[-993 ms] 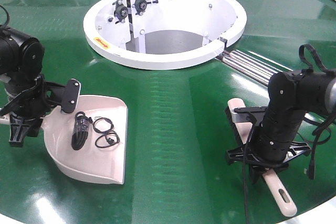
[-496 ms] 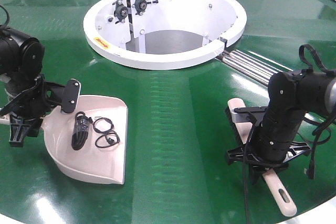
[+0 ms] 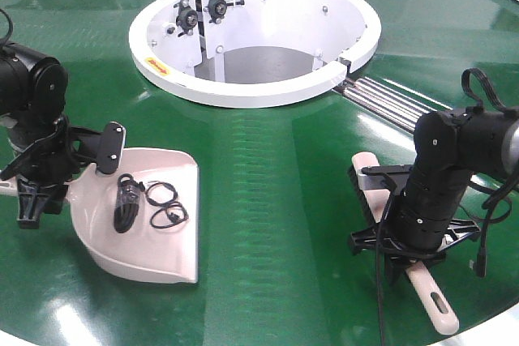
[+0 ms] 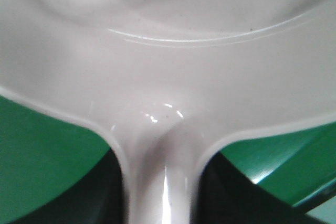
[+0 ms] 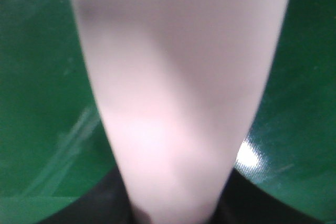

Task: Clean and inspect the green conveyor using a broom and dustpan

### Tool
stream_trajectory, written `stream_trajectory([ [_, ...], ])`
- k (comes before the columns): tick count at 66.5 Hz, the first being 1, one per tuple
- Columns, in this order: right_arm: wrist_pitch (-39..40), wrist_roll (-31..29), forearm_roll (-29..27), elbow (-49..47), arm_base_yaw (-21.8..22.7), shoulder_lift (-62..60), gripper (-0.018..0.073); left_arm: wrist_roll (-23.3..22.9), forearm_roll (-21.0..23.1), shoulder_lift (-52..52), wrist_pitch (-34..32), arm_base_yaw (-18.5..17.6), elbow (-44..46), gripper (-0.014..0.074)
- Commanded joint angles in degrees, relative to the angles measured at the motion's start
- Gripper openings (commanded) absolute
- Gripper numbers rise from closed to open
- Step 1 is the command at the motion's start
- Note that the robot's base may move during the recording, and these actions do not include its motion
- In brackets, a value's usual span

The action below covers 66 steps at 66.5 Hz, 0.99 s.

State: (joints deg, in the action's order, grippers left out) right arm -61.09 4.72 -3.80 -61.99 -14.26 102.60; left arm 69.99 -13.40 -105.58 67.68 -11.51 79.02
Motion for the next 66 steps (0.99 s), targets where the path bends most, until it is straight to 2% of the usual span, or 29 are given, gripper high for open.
stream_trajectory([
  [1, -0.82, -0.04, 0.39, -1.03, 0.37, -2.38, 0.0006, -0.18, 3.43, 2.57, -0.35, -0.58, 1.43, -0.0002],
  [10, -1.04, -0.04, 0.39, -1.03, 0.37, -2.38, 0.0035, -0.18, 4.48, 2.57, -0.26, -0.58, 1.43, 0.0024],
  [19, -1.48, -0.04, 0.51, -1.08, 0.37, -2.38, 0.0105, -0.27, 4.78, 2.57, 0.88, -0.58, 1.43, 0.0086],
  [28, -1.48, -0.04, 0.71, -1.13, 0.37, -2.38, 0.0213, -0.28, 5.68, 2.57, 1.72, -0.58, 1.43, 0.0177],
  [47, -1.37, 0.15, 0.78, -1.13, 0.37, -2.38, 0.0455, -0.61, 5.82, 2.64, 1.83, -0.58, 1.43, 0.0433],
  [56, -1.12, 0.15, 0.78, -1.13, 0.37, -2.38, 0.0501, -3.33, 7.16, 2.7, 2.15, -0.58, 1.43, 0.0499],
  [66, -1.52, 0.09, 0.83, -1.13, 0.37, -3.89, 0.0502, -4.39, 8.46, 3.4, 3.04, -0.58, 1.43, 0.051],
])
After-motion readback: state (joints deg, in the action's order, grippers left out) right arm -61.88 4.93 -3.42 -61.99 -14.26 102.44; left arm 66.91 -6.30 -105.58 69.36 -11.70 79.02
